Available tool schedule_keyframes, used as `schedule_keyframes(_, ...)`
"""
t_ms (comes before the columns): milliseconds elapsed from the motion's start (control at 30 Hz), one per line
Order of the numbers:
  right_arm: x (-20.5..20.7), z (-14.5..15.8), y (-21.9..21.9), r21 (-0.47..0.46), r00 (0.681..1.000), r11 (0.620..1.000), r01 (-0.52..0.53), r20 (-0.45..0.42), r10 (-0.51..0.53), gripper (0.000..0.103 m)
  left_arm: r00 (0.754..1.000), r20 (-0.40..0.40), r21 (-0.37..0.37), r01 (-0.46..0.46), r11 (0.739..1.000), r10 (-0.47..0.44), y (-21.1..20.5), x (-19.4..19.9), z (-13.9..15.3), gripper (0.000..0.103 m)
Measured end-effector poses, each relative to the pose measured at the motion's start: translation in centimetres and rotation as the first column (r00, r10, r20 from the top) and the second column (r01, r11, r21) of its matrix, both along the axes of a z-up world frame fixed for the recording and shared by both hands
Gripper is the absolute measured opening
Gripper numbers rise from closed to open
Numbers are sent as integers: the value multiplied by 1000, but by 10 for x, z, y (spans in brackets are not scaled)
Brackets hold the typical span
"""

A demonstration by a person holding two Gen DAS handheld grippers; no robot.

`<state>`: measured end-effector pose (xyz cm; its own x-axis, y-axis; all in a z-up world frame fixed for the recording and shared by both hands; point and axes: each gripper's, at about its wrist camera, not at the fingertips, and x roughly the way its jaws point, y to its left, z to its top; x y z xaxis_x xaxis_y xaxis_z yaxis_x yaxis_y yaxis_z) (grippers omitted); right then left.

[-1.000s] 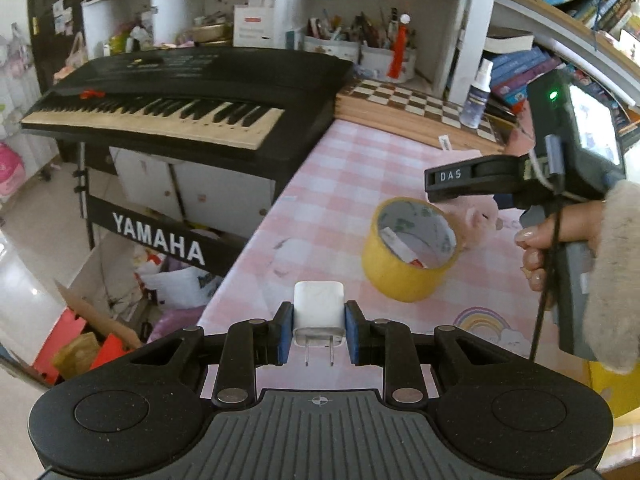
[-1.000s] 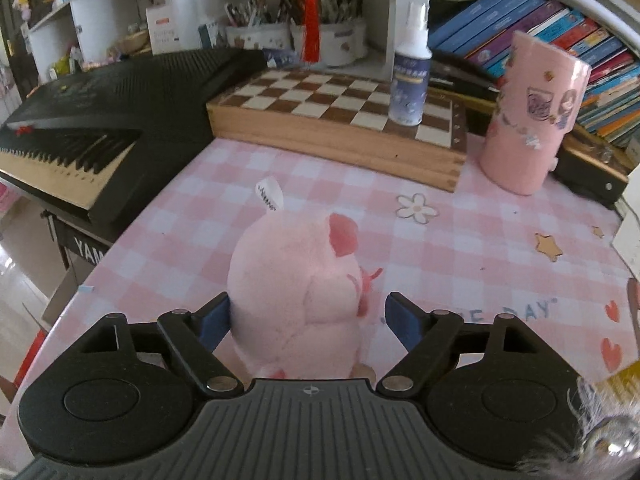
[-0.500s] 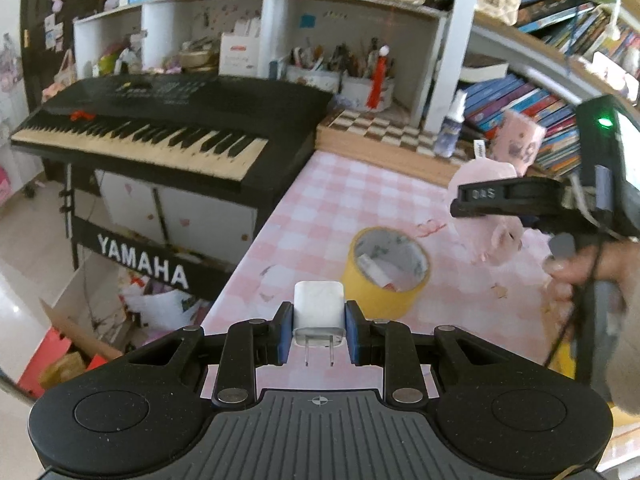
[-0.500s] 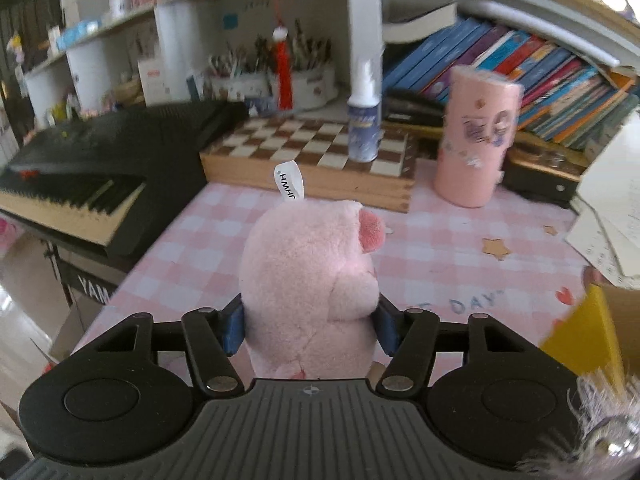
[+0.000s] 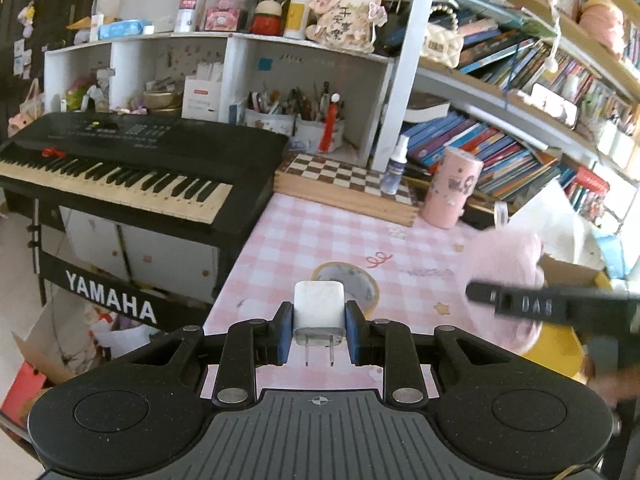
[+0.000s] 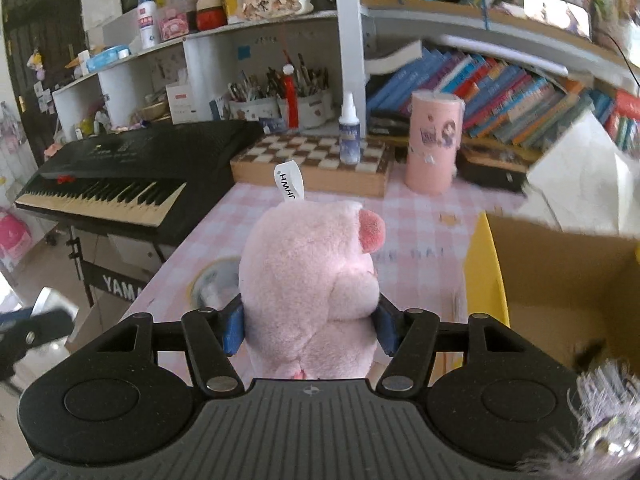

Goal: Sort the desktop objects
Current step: 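Carry the white plug and pink pig plush with both grippers toward the yellow box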

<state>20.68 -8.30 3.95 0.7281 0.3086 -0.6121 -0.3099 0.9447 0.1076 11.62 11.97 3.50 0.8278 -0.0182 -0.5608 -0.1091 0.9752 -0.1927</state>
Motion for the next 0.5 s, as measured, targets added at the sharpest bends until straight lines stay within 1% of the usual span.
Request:
schedule_keyframes(100,-25,-5,4,9,1000,1000,10,-24,-9,59,1000,7,-7,28,1000,-28,2,-11,0,25)
schedule_keyframes(233,-52,-10,13,-23,999,1000,0,-36,-1,59,998,0,-18,66,998,-66,3,-25,-4,25)
schedule_keyframes(333,-70,-12,18,-43,1000,999,-1,-30,0,59,996,-3,-27,84,996,-85,5,-37,-6,25)
schedule_keyframes(500,-99,-16,21,-62,999,998,4,-40,-6,59,992,-20,-34,123,992,-124,4,-58,-12,25)
